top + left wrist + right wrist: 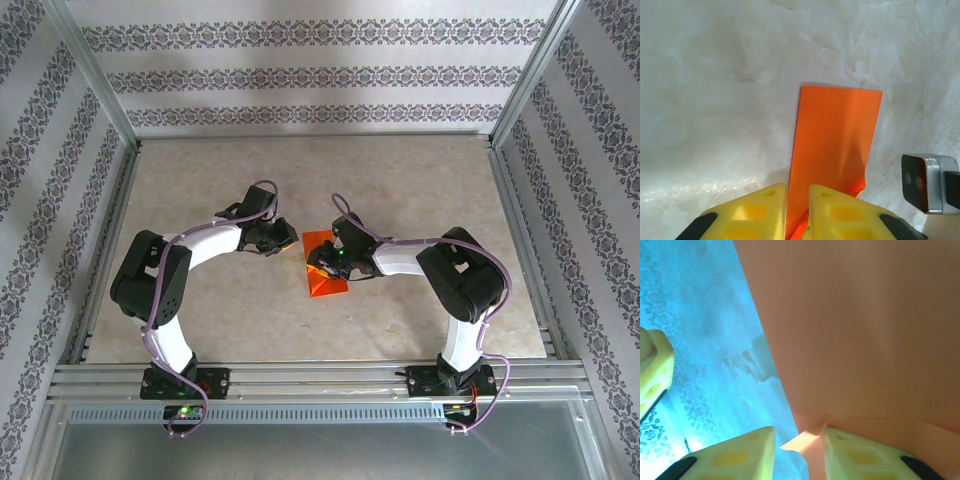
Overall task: Fold a paper plane with a square sheet of paper (pick it up from the middle)
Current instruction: Fold the triangle a second time at the center of the table.
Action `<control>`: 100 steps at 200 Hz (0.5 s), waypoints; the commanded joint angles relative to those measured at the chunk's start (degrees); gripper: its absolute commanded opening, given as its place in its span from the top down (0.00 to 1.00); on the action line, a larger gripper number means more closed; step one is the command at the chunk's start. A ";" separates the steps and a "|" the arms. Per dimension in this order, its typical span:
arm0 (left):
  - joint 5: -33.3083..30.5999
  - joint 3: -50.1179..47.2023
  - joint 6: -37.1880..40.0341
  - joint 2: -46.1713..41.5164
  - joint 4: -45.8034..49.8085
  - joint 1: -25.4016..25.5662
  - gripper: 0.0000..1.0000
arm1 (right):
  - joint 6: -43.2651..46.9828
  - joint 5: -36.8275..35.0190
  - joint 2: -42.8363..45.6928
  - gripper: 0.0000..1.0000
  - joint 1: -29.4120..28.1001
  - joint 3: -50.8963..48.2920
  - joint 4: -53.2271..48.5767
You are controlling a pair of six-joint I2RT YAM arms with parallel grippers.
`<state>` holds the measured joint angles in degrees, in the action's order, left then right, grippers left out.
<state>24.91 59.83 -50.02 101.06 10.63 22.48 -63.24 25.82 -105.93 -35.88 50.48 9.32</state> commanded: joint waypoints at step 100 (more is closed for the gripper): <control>2.64 -6.80 -5.45 -5.08 -1.78 0.61 0.81 | 1.58 -3.14 -1.56 0.63 0.29 -2.93 -2.44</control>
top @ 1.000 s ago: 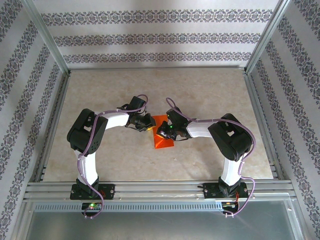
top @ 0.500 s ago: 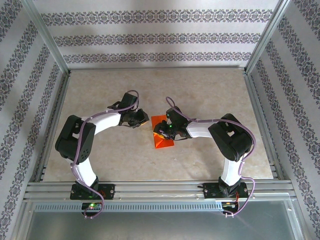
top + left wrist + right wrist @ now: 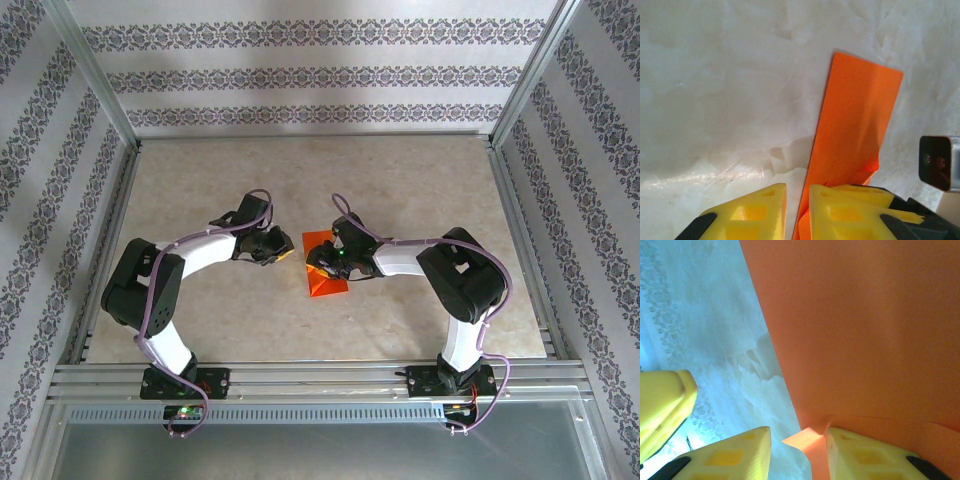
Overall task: Fold a paper plane with a square sheet of paper (pick it up from the middle)
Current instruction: Fold the triangle a second time at the center of the table.
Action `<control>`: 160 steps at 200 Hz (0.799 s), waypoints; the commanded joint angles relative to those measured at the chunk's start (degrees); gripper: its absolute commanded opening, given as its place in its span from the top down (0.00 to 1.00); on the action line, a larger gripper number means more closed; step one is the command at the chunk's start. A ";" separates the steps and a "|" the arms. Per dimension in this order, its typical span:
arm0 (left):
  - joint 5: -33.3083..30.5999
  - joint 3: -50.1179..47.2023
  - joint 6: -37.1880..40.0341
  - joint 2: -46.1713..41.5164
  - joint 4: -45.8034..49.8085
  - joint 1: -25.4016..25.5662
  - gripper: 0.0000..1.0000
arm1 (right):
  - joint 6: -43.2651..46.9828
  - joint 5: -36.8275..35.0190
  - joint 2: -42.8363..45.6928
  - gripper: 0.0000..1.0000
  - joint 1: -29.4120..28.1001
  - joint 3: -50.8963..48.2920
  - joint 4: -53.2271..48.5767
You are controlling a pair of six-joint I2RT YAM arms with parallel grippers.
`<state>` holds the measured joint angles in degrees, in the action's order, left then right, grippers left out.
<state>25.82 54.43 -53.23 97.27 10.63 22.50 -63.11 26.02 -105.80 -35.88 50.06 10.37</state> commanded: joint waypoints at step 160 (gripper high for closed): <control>6.96 -3.03 -5.48 1.70 -10.20 5.66 0.82 | 2.54 -3.87 -2.22 0.88 0.66 -3.31 -4.95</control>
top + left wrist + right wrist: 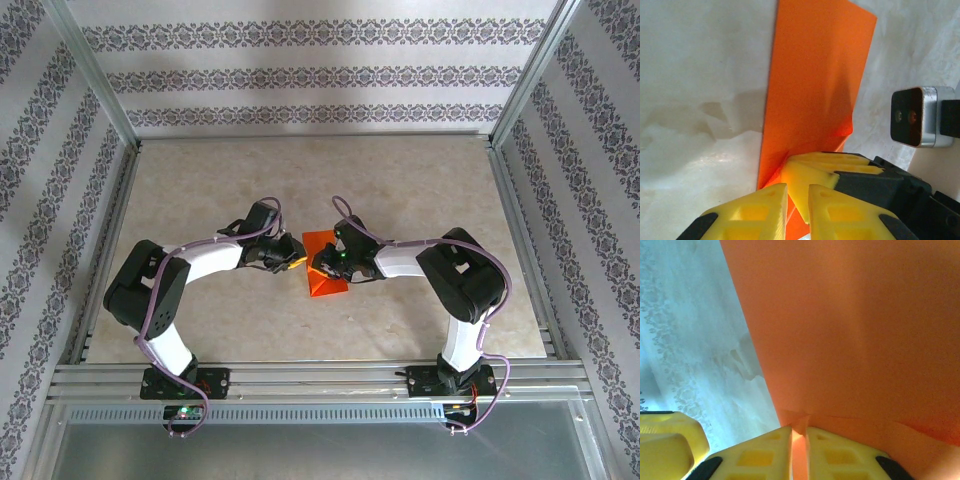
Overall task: Fold a paper plane with a square sheet of paper (pick it up from the middle)
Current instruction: Fold the triangle a second time at the center of the table.
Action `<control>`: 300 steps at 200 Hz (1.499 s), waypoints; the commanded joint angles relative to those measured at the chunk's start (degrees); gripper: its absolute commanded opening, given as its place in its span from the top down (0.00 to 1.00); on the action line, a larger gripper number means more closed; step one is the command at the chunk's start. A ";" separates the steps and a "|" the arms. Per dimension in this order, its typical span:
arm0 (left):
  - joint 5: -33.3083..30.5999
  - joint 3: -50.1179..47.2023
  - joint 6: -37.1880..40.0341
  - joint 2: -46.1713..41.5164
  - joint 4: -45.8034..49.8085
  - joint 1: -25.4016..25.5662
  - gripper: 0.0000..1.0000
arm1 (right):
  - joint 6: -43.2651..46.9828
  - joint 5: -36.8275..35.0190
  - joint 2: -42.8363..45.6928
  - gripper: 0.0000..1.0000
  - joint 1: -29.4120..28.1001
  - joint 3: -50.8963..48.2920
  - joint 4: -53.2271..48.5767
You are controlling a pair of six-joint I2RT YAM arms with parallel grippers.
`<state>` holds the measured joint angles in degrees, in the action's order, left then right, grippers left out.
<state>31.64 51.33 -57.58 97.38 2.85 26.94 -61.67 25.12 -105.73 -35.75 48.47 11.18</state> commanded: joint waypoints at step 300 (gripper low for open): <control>-5.80 5.20 5.79 10.38 9.63 3.43 0.96 | 7.25 -1.54 6.15 0.96 2.71 0.31 -9.95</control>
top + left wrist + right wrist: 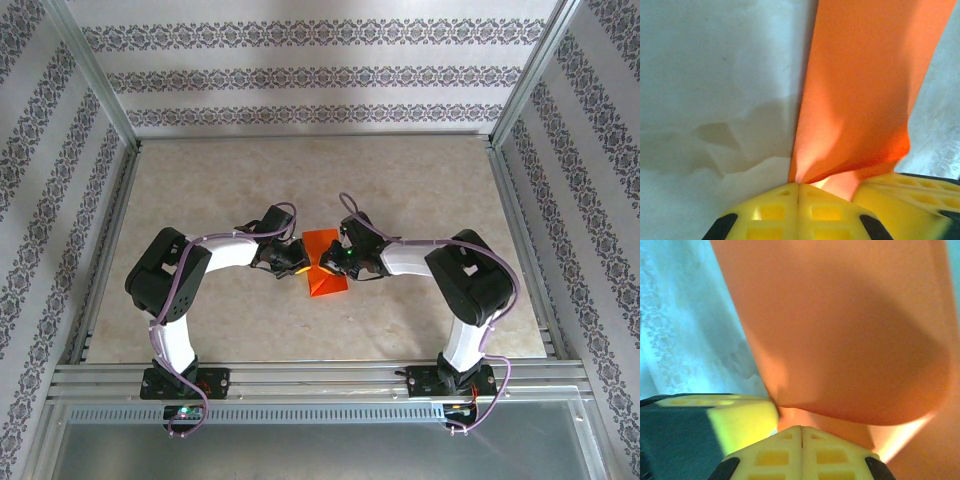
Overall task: Fold a paper plane with a square sheet of paper (pick it up from the middle)
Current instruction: Fold the triangle a second time at the center of the table.
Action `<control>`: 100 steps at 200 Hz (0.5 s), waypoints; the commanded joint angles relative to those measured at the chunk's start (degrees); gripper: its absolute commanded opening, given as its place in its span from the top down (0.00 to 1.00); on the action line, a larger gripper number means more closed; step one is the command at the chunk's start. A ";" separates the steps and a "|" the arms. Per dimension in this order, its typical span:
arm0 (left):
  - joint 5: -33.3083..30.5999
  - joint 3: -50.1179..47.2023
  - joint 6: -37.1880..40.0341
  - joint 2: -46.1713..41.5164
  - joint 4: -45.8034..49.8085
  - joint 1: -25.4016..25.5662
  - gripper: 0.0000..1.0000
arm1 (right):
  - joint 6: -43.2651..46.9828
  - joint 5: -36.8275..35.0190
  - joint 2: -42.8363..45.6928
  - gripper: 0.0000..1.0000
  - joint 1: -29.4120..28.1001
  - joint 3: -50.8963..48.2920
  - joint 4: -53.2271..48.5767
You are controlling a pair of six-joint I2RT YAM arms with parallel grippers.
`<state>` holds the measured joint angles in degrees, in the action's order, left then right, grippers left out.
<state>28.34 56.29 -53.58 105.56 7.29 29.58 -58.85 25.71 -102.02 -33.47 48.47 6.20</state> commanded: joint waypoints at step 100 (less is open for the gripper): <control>-2.08 1.07 2.14 1.89 5.19 0.87 0.95 | 4.32 -7.33 0.70 0.96 1.31 -1.89 -7.18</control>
<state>28.40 56.95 -52.71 105.82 8.21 29.58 -54.43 21.50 -100.55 -33.08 48.25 0.45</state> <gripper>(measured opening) 0.049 0.046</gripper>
